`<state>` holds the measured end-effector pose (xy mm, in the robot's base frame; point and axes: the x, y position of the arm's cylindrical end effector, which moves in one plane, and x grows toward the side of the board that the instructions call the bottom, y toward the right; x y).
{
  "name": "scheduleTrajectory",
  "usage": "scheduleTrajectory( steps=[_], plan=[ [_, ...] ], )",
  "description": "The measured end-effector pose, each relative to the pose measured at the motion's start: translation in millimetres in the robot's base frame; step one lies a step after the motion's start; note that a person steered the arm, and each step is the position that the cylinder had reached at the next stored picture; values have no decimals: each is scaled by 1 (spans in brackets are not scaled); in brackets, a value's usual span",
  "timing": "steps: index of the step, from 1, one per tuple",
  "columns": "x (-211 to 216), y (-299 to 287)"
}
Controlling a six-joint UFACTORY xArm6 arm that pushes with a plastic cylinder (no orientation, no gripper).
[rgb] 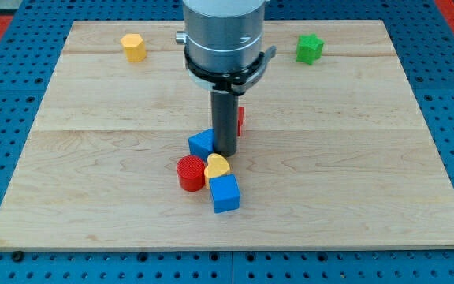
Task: Push the red star into the blue triangle and red circle
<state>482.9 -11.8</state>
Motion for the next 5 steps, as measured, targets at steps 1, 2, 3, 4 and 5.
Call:
scheduleTrajectory(
  steps=[1,2,3,4,5],
  plan=[
    [-1,-1],
    [-1,1],
    [1,4],
    [1,9],
    [4,15]
  ],
)
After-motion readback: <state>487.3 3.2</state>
